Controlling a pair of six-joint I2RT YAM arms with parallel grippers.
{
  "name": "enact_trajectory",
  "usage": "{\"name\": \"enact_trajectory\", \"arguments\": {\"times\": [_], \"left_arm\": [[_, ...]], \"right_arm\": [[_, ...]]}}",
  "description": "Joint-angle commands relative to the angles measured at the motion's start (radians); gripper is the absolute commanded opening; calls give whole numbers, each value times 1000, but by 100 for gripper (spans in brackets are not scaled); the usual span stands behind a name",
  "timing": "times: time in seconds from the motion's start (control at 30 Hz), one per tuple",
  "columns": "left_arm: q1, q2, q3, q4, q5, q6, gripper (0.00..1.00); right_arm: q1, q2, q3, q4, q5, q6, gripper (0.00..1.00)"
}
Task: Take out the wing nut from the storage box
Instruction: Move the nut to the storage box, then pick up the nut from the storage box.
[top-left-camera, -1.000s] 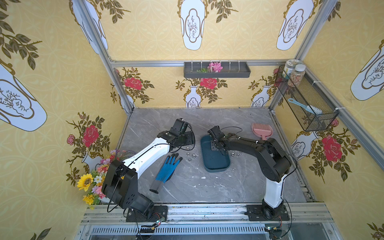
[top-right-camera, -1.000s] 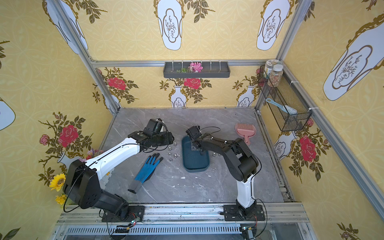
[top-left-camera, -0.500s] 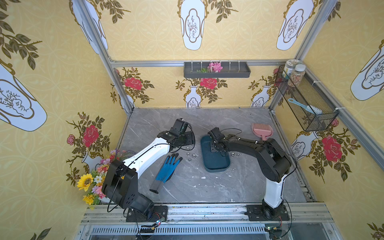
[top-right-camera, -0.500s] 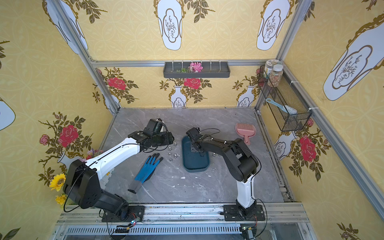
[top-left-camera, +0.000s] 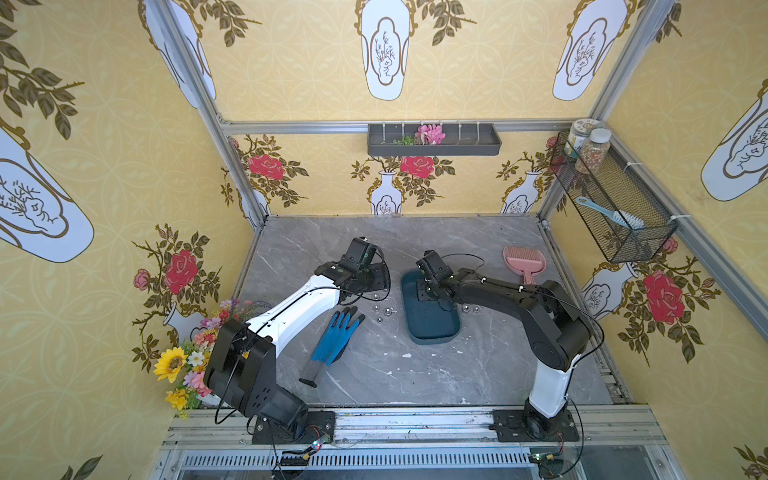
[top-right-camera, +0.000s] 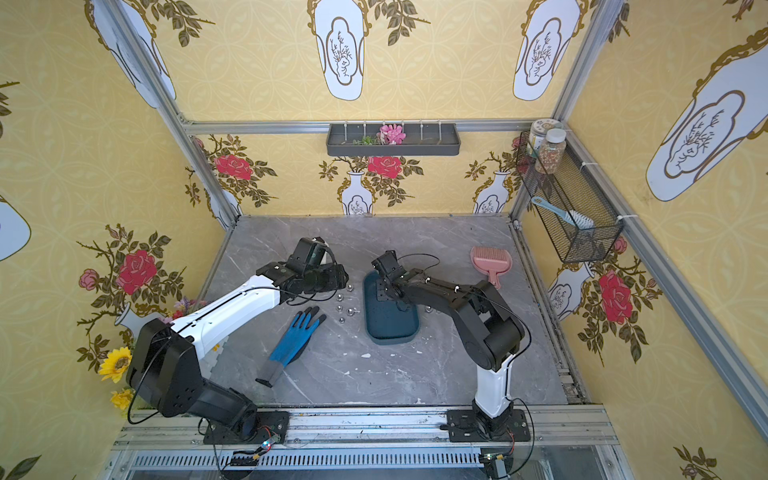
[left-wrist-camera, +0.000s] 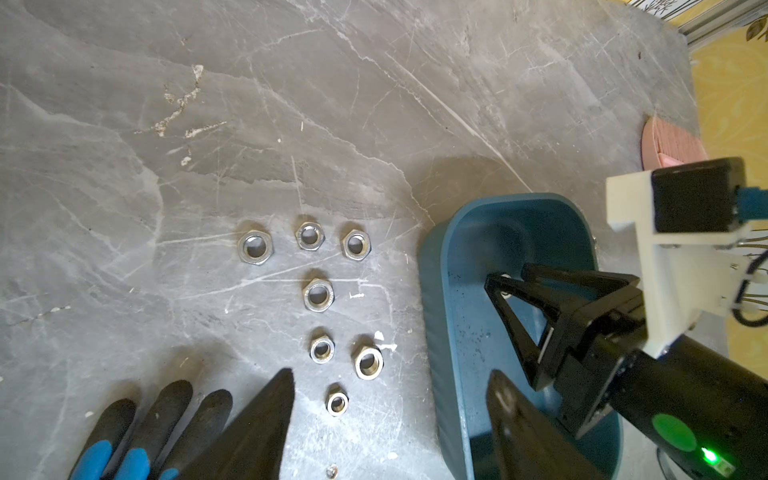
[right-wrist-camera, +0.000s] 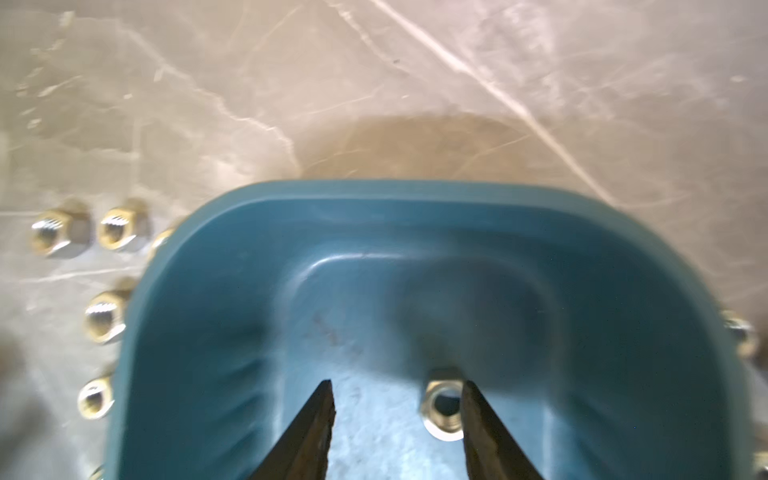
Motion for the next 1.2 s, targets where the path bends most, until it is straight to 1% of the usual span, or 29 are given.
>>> {"name": "enact_trajectory", "arguments": {"times": [0.0,0.2,0.4,0.6,0.77,0.97,1.17], "left_arm": [[1,5,-2,8,13,-4,75],[1,7,-3,8,13,-7,75],[1,8,-3,9,14,-7,75],[1,7,-3,9,14,-7,75],[1,8,-3,9,16,-8,75],[1,8,-3,10,19,-8,75],[0,7,-2,9,19,-8,75]], "right_arm": [[0,24,10,-66,61,-1,51],[0,70,23,-82,42,3,50],[0,80,23,-70,42,-1,36],[2,71,20,-63,44,-6,24],[2,8,-3,-39,32,-17,20],[2,-112,-22,-48,-1,-19,19],[-33,-259,-89,-76,24,-5,19]]}}
